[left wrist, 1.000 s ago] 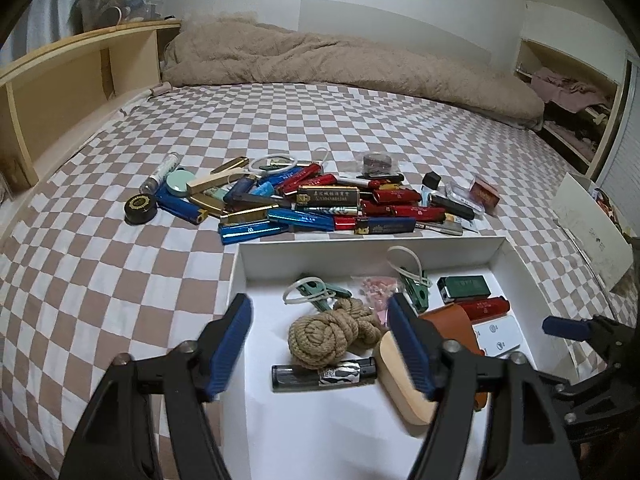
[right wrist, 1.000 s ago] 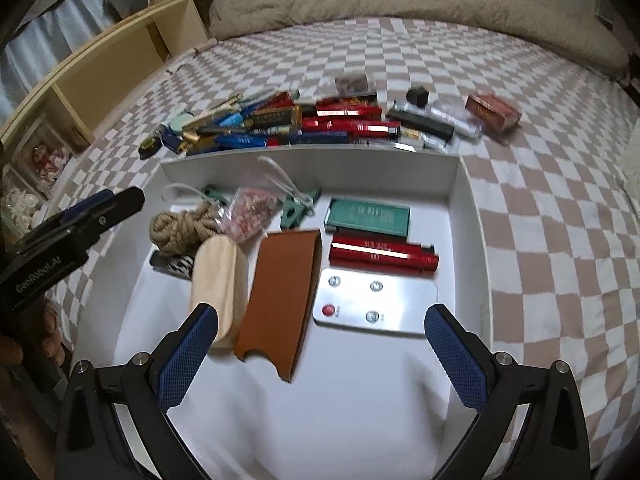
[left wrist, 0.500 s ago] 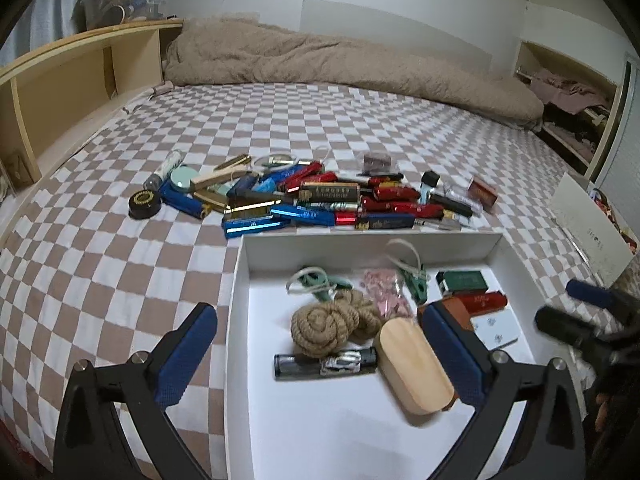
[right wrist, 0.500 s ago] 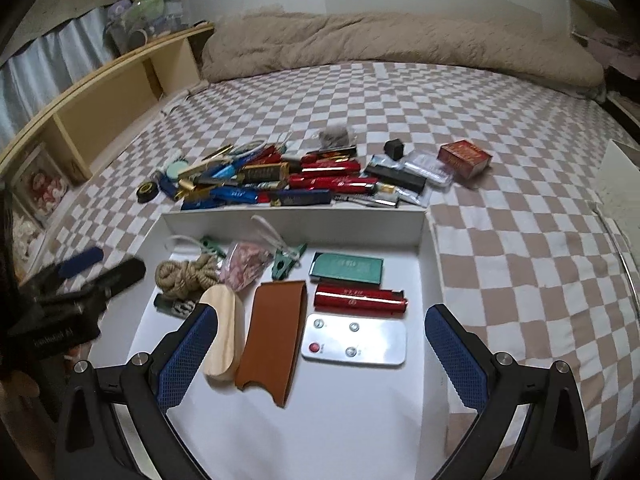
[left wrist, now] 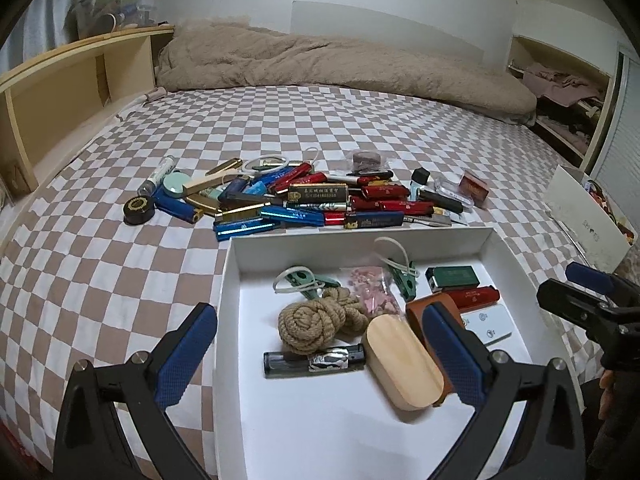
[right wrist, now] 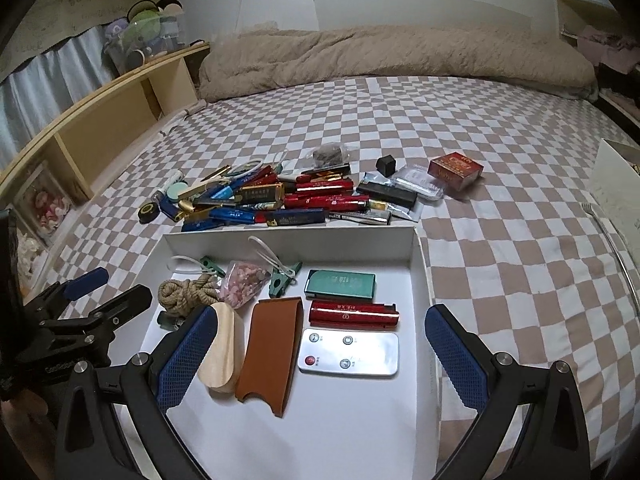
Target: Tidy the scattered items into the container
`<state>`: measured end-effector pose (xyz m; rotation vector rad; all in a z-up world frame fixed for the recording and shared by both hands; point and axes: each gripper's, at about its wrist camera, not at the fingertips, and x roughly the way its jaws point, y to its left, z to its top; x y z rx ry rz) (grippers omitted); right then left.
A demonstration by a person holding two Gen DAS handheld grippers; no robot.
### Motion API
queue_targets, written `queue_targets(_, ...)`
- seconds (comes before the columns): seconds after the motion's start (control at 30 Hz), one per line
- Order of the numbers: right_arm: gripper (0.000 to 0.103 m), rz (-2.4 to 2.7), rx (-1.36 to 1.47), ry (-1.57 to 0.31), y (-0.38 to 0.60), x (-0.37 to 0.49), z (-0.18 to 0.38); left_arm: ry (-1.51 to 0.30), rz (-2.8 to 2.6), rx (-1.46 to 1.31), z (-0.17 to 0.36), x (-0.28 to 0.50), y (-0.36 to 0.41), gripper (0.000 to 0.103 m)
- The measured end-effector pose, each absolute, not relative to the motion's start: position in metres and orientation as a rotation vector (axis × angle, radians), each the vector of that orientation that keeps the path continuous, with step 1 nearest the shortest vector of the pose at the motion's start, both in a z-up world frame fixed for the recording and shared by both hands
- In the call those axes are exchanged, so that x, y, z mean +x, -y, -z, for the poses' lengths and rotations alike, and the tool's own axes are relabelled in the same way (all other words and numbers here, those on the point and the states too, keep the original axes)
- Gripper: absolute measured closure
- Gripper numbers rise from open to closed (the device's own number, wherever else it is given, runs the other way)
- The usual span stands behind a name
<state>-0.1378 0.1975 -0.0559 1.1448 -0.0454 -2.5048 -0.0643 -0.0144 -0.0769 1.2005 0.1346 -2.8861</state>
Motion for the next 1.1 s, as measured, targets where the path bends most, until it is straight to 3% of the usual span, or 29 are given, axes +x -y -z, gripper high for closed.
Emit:
queue_targets(0.47,0.000,2.621,1.027,-0.079,-0.210,-0.134,0.038,-0.129,2.888,1.184,0.065,-0.067,0.012,0.000)
queue_targets(1.1,0.000,2.641,0.938,-0.063,-0.222,-0.133,0.008,-0.132,2.897,1.069,0.036,-0.059,0.022,0.000)
